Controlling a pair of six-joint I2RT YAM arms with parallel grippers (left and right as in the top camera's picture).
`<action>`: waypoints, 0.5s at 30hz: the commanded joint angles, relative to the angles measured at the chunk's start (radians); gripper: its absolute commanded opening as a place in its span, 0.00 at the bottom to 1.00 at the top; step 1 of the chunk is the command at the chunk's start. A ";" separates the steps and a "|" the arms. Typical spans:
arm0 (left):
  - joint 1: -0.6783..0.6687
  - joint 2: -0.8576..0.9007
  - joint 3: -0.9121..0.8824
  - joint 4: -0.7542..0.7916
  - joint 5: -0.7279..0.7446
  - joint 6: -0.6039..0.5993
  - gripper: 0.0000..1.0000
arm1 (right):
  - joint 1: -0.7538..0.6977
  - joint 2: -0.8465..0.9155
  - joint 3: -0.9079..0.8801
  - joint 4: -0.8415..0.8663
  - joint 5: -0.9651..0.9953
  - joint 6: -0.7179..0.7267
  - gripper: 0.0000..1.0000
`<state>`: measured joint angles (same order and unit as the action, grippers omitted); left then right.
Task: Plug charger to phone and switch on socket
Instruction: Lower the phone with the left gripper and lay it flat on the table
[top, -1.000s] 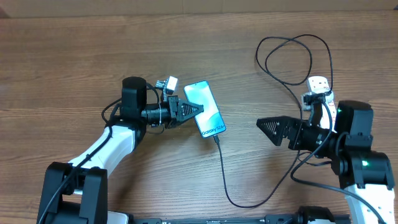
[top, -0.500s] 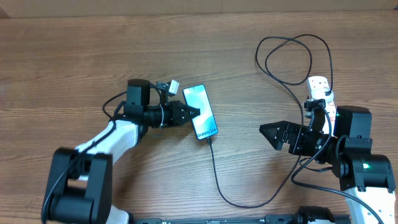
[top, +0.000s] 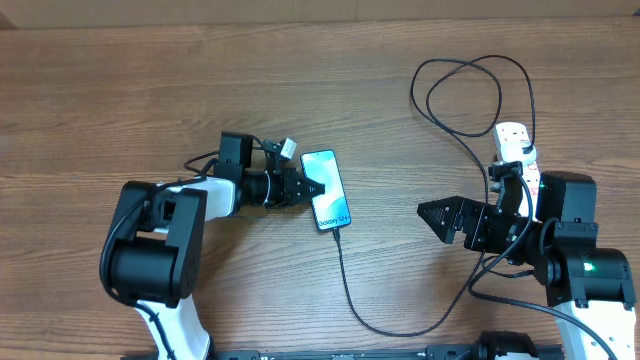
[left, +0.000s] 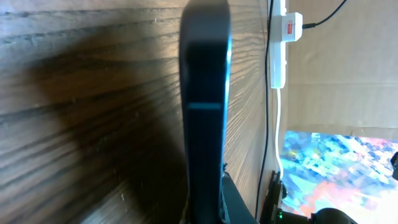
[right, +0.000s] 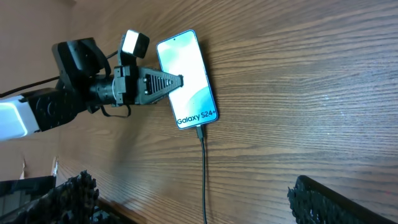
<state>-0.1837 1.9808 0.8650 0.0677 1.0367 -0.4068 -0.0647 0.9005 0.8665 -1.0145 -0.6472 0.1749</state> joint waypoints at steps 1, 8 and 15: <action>-0.008 0.041 0.028 0.003 0.027 0.053 0.04 | -0.003 0.016 0.016 -0.010 0.005 -0.013 1.00; -0.008 0.056 0.028 -0.048 -0.053 0.080 0.04 | -0.003 0.072 0.016 -0.053 0.027 -0.013 1.00; -0.008 0.056 0.028 -0.067 -0.107 0.077 0.06 | -0.003 0.127 0.016 -0.066 0.056 -0.012 1.00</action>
<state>-0.1837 2.0155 0.8780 0.0170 1.0309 -0.3828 -0.0650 1.0100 0.8665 -1.0779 -0.6163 0.1715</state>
